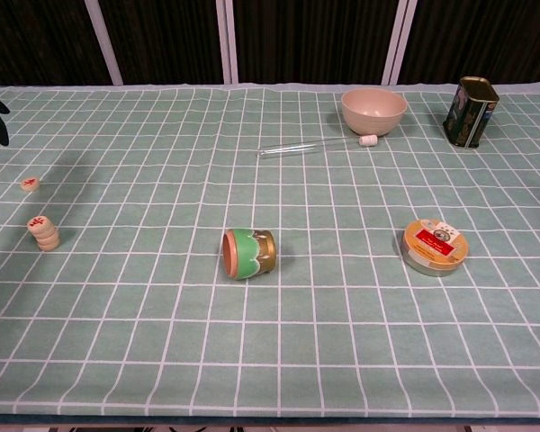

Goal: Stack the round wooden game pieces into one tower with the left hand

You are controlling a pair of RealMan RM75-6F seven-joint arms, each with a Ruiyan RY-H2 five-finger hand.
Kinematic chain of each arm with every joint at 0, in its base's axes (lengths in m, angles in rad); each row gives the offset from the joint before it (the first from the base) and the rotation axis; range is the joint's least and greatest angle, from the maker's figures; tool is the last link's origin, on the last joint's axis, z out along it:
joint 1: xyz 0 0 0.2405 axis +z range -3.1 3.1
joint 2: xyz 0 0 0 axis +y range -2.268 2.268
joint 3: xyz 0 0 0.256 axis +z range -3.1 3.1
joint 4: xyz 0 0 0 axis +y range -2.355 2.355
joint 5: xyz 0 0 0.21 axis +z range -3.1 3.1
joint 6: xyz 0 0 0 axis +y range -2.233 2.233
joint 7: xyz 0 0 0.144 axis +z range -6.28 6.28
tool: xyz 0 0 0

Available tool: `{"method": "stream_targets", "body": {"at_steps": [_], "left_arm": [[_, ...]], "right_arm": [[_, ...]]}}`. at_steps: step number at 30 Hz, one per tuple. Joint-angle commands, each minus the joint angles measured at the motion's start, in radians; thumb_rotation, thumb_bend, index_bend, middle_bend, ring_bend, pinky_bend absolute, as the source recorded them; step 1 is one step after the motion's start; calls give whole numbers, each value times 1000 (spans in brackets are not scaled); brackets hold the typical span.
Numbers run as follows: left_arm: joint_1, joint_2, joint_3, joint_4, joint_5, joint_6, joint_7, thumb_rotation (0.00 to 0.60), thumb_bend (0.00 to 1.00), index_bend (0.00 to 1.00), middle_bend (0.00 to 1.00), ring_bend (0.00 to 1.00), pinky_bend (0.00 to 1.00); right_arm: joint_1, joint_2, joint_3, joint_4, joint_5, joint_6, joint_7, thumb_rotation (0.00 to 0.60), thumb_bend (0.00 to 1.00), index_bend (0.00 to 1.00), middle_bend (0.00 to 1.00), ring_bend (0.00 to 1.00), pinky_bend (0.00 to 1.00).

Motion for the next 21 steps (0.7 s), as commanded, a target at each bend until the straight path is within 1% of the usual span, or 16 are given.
{"method": "stream_targets", "body": {"at_steps": [1, 13, 21], "left_arm": [[-29, -40, -26, 76, -26, -50, -41, 600, 279, 336, 66, 0, 0], [-76, -163, -38, 278, -70, -143, -53, 600, 279, 337, 69, 0, 0], [-92, -216, -35, 349, -59, -158, -48, 600, 279, 357, 75, 0, 0]], "right_arm": [[0, 0, 0, 1, 1, 0, -2, 600, 232, 54, 13, 39, 0], [-4, -1, 2, 4, 7, 6, -8, 600, 233, 54, 13, 39, 0], [-4, -2, 4, 3, 13, 5, -11, 600, 233, 54, 13, 39, 0]]}}
